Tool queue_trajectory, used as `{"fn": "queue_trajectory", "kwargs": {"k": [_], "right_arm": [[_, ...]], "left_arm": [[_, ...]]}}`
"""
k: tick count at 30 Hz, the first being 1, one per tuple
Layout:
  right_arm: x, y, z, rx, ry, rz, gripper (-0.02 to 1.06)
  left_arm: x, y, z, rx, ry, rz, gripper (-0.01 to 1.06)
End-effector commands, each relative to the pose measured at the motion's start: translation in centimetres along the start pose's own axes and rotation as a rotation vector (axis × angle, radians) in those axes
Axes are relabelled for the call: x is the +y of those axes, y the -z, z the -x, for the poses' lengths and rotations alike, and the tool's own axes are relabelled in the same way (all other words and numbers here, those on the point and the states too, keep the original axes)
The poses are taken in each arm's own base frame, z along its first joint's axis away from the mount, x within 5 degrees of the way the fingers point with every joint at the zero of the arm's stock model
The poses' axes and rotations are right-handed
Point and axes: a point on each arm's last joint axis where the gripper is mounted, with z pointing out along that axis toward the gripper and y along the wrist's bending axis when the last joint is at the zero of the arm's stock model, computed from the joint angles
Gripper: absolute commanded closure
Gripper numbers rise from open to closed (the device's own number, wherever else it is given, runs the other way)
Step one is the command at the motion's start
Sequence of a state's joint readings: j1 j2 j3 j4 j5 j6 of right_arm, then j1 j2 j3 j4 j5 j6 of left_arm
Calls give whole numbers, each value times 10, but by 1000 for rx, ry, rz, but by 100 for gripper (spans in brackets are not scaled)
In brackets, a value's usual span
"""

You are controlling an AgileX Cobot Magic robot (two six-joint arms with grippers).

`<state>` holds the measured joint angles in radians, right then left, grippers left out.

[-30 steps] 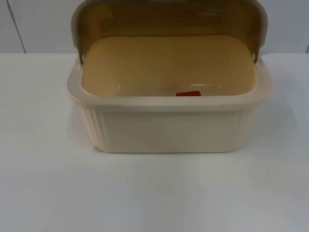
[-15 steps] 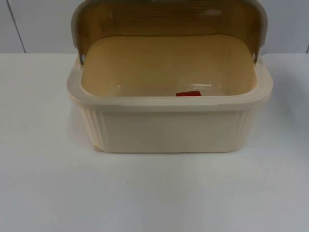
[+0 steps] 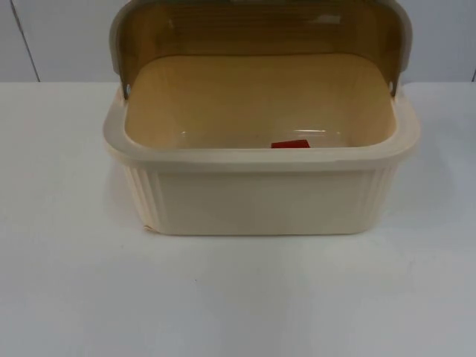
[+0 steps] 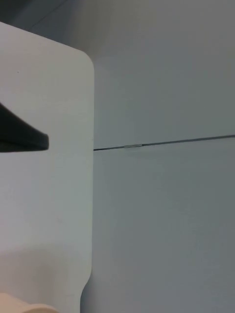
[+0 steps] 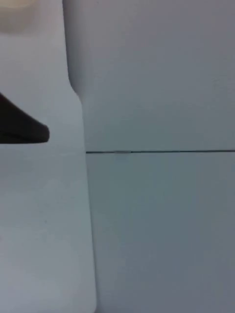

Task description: Open the box lid with the left hand, place the block into the box with the right hand, then close the box lid with the left hand.

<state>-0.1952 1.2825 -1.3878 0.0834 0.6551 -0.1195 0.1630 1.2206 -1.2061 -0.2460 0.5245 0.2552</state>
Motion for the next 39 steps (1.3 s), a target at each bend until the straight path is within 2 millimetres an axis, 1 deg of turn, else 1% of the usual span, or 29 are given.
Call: {"fn": "queue_trajectory", "kwargs": {"k": [1,3,8,10,12,13,15,17,20,21,24,27,28,30,32,33,36,38,39], "right_arm": [[1,-4,-8,-5,-28,10,0],[1,-6,-11,3,-29,10,0],[1,-6,-10,-14,-29,8,0],[1,-6,-10,-14,-29,8,0],[1,-6,-10,-13,-30,9,0],[1,-6,-10,-13,-30,9,0],[1,-6,-10,-13,-30,9,0],[1,-6,-10,-13,-32,10,0],[1,-6,-10,-12,-32,10,0],[1,-6,-10,-12,-32,10,0],[1,-6,-11,3,-21,12,0],[1,-5,-11,3,-20,12,0],[1,-5,-11,3,-20,12,0],[1,-5,-11,3,-20,12,0],[1,-3,-11,-1,-18,11,0],[1,-3,-11,-1,-18,11,0],[1,-2,-10,-5,-13,10,0],[1,-2,-10,-5,-13,10,0],[1,-2,-10,-5,-13,10,0]], "left_arm": [[-1,1,1,-15,9,-6,0],[-2,1,1,-16,15,-10,0],[-6,0,0,-3,41,-37,0],[-15,-5,-2,16,28,-69,0],[-26,-14,0,7,-1,-98,0],[-26,-14,0,7,-1,-98,0],[-33,-23,5,12,-23,-116,0],[-43,-35,16,11,-48,-149,0],[-59,-50,41,-38,-119,-190,0],[-59,-50,41,-38,-119,-190,0],[-76,-66,63,-88,-175,-227,0],[-96,-86,79,-130,-242,-260,0],[-96,-86,79,-130,-242,-260,0],[-110,-98,83,-150,-296,-274,0],[-125,-108,87,-206,-402,-284,0],[-125,-108,87,-206,-402,-284,0],[-149,-125,80,-282,-607,-287,0],[-166,-134,71,-302,-775,-299,0],[-166,-134,71,-302,-775,-299,0]]}}
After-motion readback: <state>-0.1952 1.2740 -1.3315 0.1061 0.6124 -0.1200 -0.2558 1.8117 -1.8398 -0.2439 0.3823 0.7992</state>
